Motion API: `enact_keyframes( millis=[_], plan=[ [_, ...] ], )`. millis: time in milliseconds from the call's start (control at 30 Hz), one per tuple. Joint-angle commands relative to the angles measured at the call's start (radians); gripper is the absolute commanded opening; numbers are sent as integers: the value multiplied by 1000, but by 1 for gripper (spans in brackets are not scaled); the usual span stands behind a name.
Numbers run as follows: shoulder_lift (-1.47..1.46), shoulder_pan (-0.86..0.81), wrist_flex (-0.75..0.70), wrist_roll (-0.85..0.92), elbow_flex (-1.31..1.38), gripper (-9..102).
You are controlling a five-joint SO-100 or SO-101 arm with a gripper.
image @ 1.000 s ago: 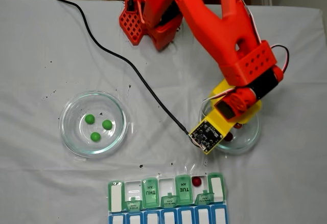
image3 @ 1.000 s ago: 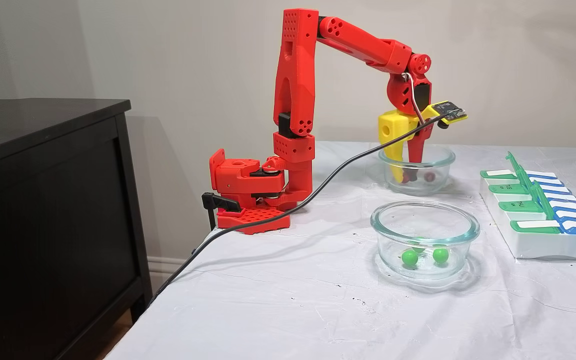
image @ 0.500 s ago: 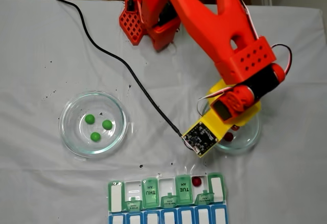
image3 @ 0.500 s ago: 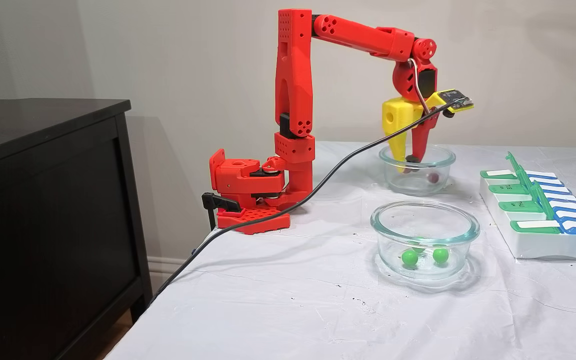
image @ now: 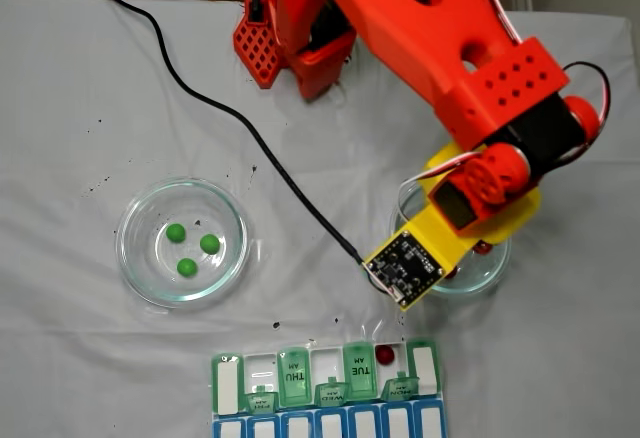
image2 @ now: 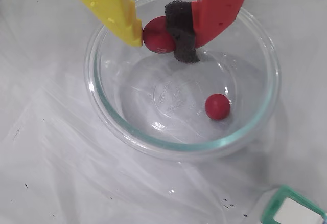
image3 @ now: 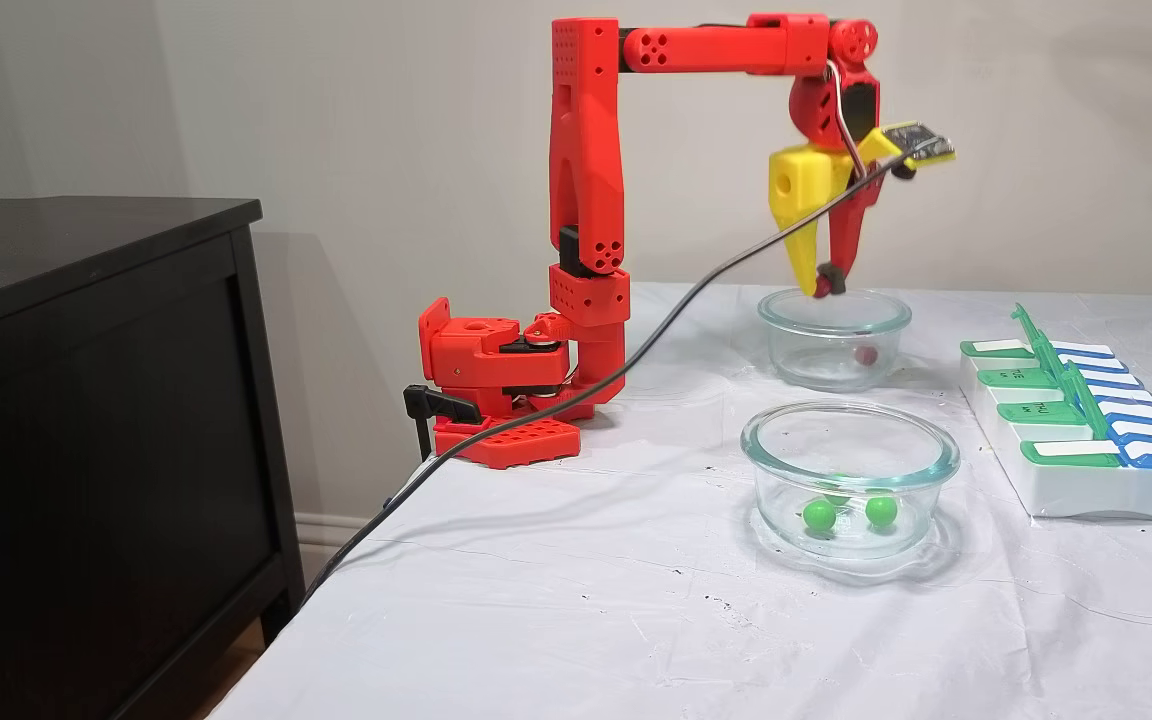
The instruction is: Sort medicines into box.
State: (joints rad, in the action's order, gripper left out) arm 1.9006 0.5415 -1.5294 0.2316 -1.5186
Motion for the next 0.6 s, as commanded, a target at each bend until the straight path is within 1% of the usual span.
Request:
enact_keyframes(
  millis=[0,233,367,567],
  plan=[
    [15,-55,2,35,225,0],
    [-225,-206,-23,80,508,0],
    [-265,-259,-15,95,537,0],
    [-242,-353,-77,144,568,0]
  ],
)
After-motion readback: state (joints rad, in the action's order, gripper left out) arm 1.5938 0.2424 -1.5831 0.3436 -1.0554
